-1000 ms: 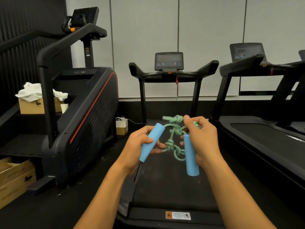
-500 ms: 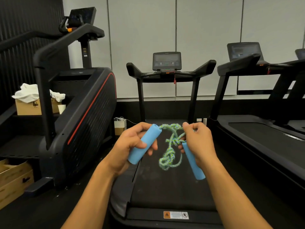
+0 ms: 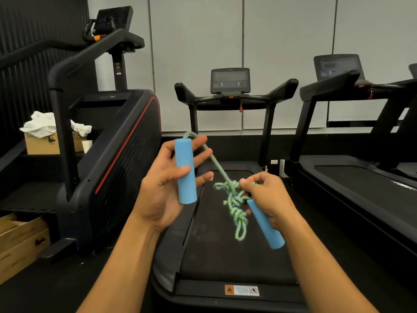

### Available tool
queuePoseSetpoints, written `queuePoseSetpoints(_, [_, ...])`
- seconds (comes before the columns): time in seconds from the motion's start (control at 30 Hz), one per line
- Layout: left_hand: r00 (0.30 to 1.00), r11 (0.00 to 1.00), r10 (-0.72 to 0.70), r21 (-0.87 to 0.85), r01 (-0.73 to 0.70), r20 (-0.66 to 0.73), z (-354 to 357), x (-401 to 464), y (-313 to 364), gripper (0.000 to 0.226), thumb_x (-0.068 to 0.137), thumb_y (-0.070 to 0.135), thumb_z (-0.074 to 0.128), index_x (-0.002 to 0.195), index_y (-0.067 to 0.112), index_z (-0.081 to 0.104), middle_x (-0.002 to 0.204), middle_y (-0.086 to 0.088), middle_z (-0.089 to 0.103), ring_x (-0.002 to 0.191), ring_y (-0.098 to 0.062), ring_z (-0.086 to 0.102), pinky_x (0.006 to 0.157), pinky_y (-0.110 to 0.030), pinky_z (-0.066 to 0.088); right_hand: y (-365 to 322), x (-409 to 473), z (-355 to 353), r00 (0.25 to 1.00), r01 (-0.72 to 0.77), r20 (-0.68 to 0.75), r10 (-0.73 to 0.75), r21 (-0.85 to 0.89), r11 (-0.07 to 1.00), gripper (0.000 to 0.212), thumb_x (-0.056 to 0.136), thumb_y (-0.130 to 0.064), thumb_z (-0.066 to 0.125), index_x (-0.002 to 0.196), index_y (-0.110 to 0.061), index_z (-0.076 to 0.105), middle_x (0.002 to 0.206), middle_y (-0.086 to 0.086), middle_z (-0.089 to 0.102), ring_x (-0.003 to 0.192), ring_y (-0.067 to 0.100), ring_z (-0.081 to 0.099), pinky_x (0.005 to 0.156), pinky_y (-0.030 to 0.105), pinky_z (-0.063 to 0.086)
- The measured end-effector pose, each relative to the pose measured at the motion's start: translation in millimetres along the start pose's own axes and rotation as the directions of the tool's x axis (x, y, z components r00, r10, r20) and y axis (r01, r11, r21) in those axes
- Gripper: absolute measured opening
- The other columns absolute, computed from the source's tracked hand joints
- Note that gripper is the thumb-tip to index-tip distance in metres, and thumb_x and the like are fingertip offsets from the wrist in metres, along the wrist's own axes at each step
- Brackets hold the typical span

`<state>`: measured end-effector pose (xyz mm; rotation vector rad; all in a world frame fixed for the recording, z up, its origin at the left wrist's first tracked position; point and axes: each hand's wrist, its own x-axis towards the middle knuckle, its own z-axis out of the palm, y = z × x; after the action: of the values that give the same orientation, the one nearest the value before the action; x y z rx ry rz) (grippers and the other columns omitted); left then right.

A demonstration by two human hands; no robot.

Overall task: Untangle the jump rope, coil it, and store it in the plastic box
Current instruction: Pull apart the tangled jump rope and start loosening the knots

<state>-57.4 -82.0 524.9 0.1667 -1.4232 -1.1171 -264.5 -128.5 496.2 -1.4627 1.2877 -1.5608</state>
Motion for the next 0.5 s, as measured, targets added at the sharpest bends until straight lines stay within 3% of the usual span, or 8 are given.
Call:
queuePoseSetpoints(0.23, [0.988,0.991,0.111,-0.082,-0.103,0.103,0.1,-5.6,21.0,0.064,0.069,0.003,0.049,0.132,0.010,0.042,0.149,-0.010,0.050,0.138,-0.039,0.045,0.109,-0.066,0.035,3.5,-0.5,0.2,0.998,-0.010,0.069,0.015,-0.071,0.997,0.038,0.099,-0.037,0.054,0.072,-0.010,0.055,0.071,0.008,0.057,0.059,0.025,0.059,0.050,0.032,0.052])
queuePoseSetpoints(0.4, [0.931,0.959,0.129,-0.281,-0.030,0.342,-7.9,-3.2,31.7,0.056,0.072,-0.005,0.060,0.125,0.009,0.046,0.150,-0.012,0.044,0.139,-0.043,0.037,0.112,-0.064,0.026,1.6,-5.4,4.9,0.996,-0.030,0.080,0.035,-0.068,0.997,0.039,0.103,-0.045,0.040,0.086,-0.011,0.046,0.083,0.011,0.057,0.058,0.025,0.064,0.048,0.031,0.050])
queuePoseSetpoints(0.5, [0.949,0.949,0.169,-0.303,-0.084,0.266,-15.7,-4.1,37.1,0.052,0.075,0.003,0.063,0.125,0.013,0.053,0.150,-0.009,0.044,0.139,-0.039,0.041,0.108,-0.057,0.036,5.1,-9.0,4.5,0.993,-0.024,0.107,0.041,-0.153,0.988,0.040,0.103,-0.046,0.035,0.089,-0.010,0.045,0.083,0.014,0.060,0.056,0.026,0.067,0.046,0.030,0.048])
